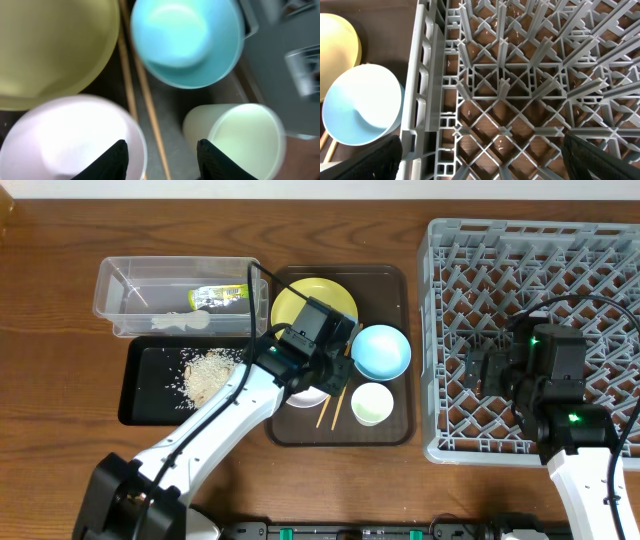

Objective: Sort waste into correct bins and load items into the dishwasher rack
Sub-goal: 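Return the emptied pink bowl to the brown tray with the left gripper, then grasp the white cup with the left gripper and lift it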

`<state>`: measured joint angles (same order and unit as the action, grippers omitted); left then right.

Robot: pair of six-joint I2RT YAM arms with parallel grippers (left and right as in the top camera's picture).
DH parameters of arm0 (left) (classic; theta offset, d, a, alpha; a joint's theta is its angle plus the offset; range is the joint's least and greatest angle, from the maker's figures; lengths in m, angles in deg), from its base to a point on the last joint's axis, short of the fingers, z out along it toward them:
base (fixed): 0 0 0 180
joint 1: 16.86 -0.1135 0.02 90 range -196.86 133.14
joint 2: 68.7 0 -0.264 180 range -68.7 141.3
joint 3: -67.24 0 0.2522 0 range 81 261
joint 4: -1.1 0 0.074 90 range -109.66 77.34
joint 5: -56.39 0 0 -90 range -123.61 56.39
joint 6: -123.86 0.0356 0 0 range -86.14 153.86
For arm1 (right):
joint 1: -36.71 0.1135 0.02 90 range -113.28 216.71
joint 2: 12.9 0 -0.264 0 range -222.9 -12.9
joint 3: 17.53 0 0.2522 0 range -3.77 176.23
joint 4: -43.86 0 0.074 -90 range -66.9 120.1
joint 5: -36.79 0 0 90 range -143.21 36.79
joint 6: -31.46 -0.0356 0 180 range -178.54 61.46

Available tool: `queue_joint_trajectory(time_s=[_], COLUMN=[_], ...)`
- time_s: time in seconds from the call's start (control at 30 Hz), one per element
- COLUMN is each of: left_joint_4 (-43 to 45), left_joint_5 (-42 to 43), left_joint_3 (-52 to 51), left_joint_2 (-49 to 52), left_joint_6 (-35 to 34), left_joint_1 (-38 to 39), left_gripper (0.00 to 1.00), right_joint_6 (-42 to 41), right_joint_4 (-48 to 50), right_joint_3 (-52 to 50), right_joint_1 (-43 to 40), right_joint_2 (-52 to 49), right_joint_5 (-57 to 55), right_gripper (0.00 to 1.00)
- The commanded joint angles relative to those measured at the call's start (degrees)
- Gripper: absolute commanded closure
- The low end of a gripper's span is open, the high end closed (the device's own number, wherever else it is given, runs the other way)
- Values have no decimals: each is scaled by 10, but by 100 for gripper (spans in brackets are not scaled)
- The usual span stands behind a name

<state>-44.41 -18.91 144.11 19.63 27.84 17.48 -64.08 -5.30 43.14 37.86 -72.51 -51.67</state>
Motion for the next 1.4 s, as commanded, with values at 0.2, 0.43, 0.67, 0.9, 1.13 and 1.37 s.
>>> queue_joint_trajectory(time_s=[0.2,0.43,0.67,0.9,1.13,1.37], left_joint_4=[-3,-9,-12,-13,78,270], left_joint_5=[15,15,7,23,215,475], left_joint_3=[-2,-2,0,0,0,0], left_joint_2=[55,115,90,-4,-43,29], left_joint_6=[-3,-21,-20,-41,-128,-326], left_joint_1=[58,75,70,37,-66,-154], left_gripper=[53,76,94,94,94,94], right_joint_6=[5,5,5,5,22,146], right_joint_4=[-2,-2,-2,-1,25,33], right_joint_3=[11,11,11,11,11,11], right_joint_1=[0,0,0,0,0,0], right_joint_2=[0,0,0,0,-1,-30], right_joint_5=[0,0,0,0,148,414], right_gripper=[1,1,1,1,1,10])
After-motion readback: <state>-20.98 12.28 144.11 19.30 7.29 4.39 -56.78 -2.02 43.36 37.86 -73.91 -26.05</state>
